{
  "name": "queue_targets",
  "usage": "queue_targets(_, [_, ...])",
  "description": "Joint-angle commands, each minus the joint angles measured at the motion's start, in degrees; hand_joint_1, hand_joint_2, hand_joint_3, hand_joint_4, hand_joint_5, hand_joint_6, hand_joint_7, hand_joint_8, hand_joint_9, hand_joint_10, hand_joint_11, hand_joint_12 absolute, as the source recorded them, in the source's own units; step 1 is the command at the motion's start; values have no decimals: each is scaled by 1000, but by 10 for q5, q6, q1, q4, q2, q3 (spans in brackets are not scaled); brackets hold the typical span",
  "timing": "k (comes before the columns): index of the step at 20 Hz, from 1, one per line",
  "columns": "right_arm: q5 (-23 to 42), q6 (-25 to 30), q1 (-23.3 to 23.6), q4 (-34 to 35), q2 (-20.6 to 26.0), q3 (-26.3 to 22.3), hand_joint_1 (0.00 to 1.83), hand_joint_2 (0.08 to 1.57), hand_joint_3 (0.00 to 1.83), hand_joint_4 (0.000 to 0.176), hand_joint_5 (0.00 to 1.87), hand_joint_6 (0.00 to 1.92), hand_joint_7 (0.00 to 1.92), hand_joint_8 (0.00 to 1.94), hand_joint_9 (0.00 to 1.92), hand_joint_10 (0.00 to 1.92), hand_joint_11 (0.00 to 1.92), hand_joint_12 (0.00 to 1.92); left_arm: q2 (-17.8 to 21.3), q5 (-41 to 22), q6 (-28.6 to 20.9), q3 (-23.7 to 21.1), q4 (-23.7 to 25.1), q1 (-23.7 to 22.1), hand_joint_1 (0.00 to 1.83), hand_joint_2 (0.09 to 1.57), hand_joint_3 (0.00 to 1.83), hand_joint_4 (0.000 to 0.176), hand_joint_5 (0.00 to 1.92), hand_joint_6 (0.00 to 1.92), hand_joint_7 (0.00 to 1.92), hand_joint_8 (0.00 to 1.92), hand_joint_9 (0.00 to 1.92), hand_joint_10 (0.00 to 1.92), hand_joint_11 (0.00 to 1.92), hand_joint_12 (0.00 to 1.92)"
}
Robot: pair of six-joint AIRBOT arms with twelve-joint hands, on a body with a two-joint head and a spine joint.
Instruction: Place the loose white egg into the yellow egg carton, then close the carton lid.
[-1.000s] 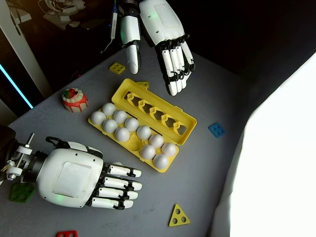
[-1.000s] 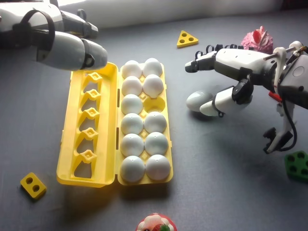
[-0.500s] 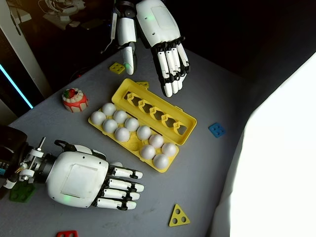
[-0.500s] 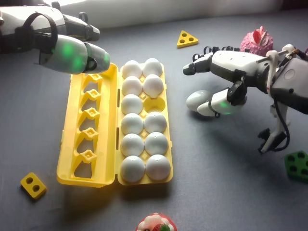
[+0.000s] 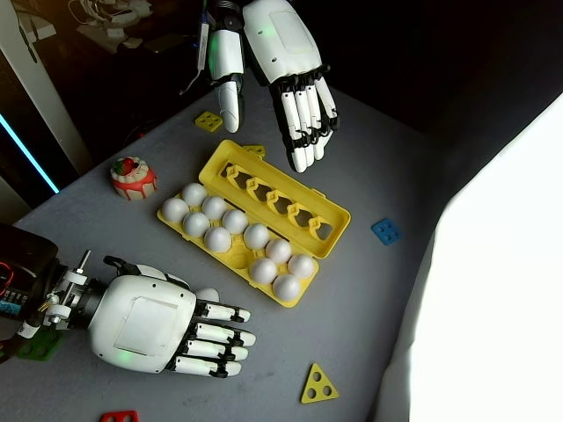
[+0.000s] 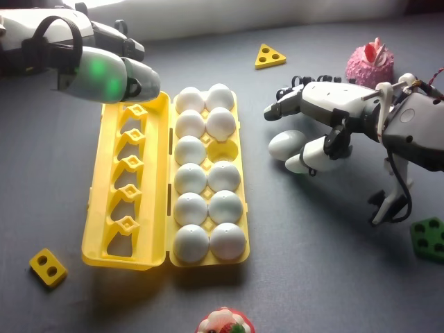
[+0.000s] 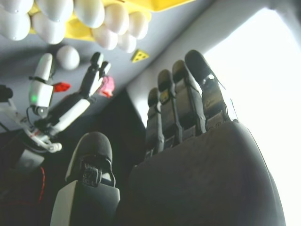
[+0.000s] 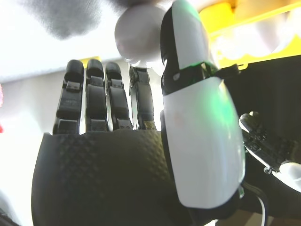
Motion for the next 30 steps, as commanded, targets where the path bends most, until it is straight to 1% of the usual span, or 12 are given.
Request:
queue_targets(1, [35, 1, 2, -16, 0, 1, 1205, 1037, 2, 0, 493, 51, 133, 1, 113, 2, 0, 150, 0, 34, -1, 1, 24, -5, 75, 1385, 0, 45, 226, 2, 313, 13, 273, 22, 0, 887])
queue_targets(3, [36, 1, 4, -16, -1, 2, 1200, 1042, 4, 0, 490, 49, 124, 4, 99, 7, 0, 36, 0, 34, -1, 1, 24, -5, 57, 1380, 0, 50, 229, 2, 312, 8, 277, 22, 0, 941])
queue_targets(4, [36, 1, 5, -16, -2, 3, 1207, 1035, 1, 0, 505, 56, 137, 9, 115, 13, 10, 42, 0, 34, -1, 1, 24, -5, 63, 1376, 0, 43, 237, 5, 314, 7, 277, 21, 0, 947])
queue_targets(9, [36, 1, 5, -16, -4, 5, 1200, 1044, 4, 0, 502, 56, 152, 1, 121, 3, 0, 109, 0, 34, -1, 2, 24, -5, 97, 1373, 0, 43, 250, 8, 342, 13, 288, 24, 0, 914])
queue_targets(10, [36, 1, 5, -16, -4, 5, 1199, 1043, 3, 0, 500, 55, 146, 2, 104, 10, 0, 21, 0, 34, -1, 2, 24, -5, 97, 1371, 0, 43, 264, 14, 333, 8, 290, 24, 0, 913])
queue_targets(16, [36, 0, 4, -16, -5, 7, 1112, 1079, 20, 0, 603, 107, 190, 11, 133, 17, 12, 13, 0, 34, -1, 2, 24, -6, 66, 1370, 0, 55, 241, 3, 275, 0, 260, 7, 0, 874])
queue_targets(19, [36, -1, 3, -16, -5, 7, 1069, 1105, 11, 0, 590, 511, 227, 0, 158, 1, 0, 91, 0, 35, -1, 2, 24, -6, 40, 1380, 2, 53, 240, 2, 287, 4, 286, 17, 0, 909])
queue_targets(20, [36, -2, 3, -16, -4, 7, 1064, 1105, 9, 0, 691, 533, 259, 0, 168, 2, 0, 111, 0, 35, -1, 2, 25, -6, 21, 1377, 0, 54, 233, 1, 286, 2, 285, 16, 0, 929])
queue_targets(21, [36, -2, 3, -16, -4, 7, 1050, 1166, 14, 0, 801, 1074, 280, 1, 168, 1, 0, 68, 0, 35, -1, 2, 26, -6, 19, 1378, 1, 60, 230, 0, 289, 3, 288, 17, 0, 936])
queue_targets(22, [36, -2, 3, -16, -4, 7, 1041, 1191, 13, 0, 805, 1214, 288, 2, 161, 2, 0, 13, 0, 35, -1, 2, 26, -6, 51, 1373, 0, 58, 244, 5, 311, 10, 309, 25, 0, 961])
queue_targets(27, [36, -5, 3, -16, -4, 8, 1084, 1183, 0, 0, 861, 1191, 483, 18, 188, 9, 1, 1, 0, 34, -1, 13, 26, -6, 98, 1369, 0, 61, 267, 12, 297, 6, 315, 24, 0, 976])
queue_targets(30, [36, -5, 5, -16, -4, 7, 1090, 1179, 0, 0, 869, 1182, 506, 9, 203, 10, 14, 14, 0, 30, -1, 20, 26, -6, 86, 1368, 0, 64, 266, 8, 285, 2, 294, 14, 0, 975])
